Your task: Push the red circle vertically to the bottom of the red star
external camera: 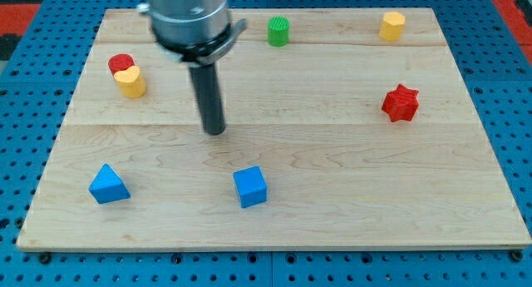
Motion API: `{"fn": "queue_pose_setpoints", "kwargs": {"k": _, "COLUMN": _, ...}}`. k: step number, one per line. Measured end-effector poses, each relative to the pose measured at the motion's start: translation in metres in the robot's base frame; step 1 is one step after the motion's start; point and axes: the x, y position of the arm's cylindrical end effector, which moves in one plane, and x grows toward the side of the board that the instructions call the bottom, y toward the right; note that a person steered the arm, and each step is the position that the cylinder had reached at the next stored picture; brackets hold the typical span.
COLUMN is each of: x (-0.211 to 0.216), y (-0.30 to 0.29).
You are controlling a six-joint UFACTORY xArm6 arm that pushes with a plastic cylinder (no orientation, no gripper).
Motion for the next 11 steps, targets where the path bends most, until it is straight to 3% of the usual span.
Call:
{"fn": "queue_pose_setpoints", "kwargs": {"k": 1, "x": -0.047, "y": 0.081}}
{"fn": "queue_pose_setpoints", "kwargs": {"k": 2, "x": -0.066, "y": 0.112}}
{"fn": "queue_pose_setpoints", "kwargs": {"k": 4, "x": -0.100, "y": -0.058}}
{"fn": "queue_pose_setpoints", "kwargs": {"k": 5, "x": -0.126, "y": -0.107}}
{"fn": "queue_pose_setpoints", "kwargs": {"k": 6, "x": -0.127, "y": -0.170}}
{"fn": "queue_pose_setpoints", "kwargs": {"k": 7, "x": -0.085, "y": -0.182}}
{"fn": "queue_pose_setpoints", "kwargs": {"k": 9, "x": -0.043, "y": -0.210}}
{"fn": "queue_pose_setpoints", "kwargs": {"k": 11, "x": -0.024, "y": -0.078}}
